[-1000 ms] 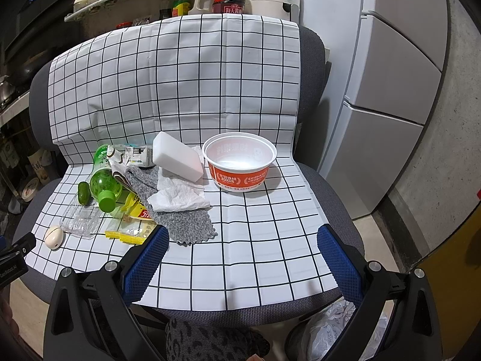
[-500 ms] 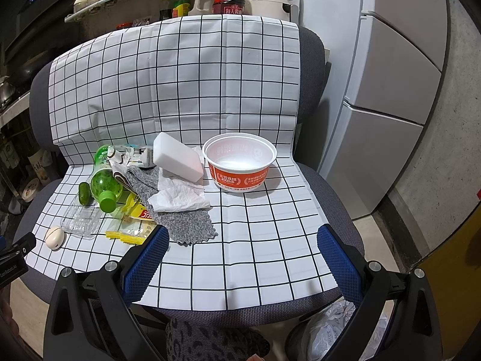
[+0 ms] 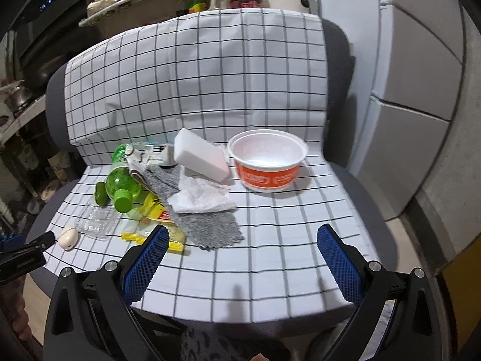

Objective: Collect trash
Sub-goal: 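Move the left tool toward the green tea bottle and close on it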

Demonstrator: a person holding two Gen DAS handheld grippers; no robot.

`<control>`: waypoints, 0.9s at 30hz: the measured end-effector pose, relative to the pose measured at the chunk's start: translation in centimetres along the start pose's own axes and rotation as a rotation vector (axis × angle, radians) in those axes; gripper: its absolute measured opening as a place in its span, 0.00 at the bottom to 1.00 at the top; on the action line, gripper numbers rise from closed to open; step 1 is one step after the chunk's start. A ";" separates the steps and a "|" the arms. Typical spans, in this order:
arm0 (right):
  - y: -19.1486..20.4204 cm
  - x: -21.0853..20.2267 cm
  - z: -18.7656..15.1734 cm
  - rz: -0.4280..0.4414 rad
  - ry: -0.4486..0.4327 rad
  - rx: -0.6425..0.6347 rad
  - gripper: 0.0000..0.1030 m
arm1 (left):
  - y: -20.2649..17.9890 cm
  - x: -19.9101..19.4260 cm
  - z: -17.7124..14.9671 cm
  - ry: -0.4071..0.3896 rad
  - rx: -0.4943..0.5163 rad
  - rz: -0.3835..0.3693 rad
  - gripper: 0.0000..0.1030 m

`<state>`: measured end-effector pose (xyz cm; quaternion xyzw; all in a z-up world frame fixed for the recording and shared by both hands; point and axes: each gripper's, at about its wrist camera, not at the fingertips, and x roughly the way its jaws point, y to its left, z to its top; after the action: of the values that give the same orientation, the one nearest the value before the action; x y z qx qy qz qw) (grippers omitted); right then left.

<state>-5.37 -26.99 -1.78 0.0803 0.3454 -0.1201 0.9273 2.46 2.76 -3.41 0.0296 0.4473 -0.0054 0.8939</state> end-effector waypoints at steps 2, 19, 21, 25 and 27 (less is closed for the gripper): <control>-0.1 1.6 -0.1 0.033 0.003 0.037 0.94 | 0.0 0.8 0.1 -0.004 0.004 -0.010 0.94; -0.9 9.1 4.5 0.077 -0.005 -0.003 0.94 | 2.7 5.0 5.3 -0.052 -0.004 0.013 0.94; -1.6 9.1 5.4 0.055 -0.028 0.007 0.94 | 3.4 5.2 5.9 -0.058 -0.012 0.028 0.94; -3.8 9.2 7.2 0.042 -0.053 0.053 0.93 | 5.0 5.7 6.7 -0.046 -0.060 0.002 0.94; -4.7 9.3 7.6 0.056 -0.055 0.058 0.93 | 5.9 6.0 7.0 -0.043 -0.091 -0.008 0.94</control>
<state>4.85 -34.83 -2.47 0.1135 0.3139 -0.1061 0.9367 11.84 8.38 -3.76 -0.0130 0.4278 0.0107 0.9037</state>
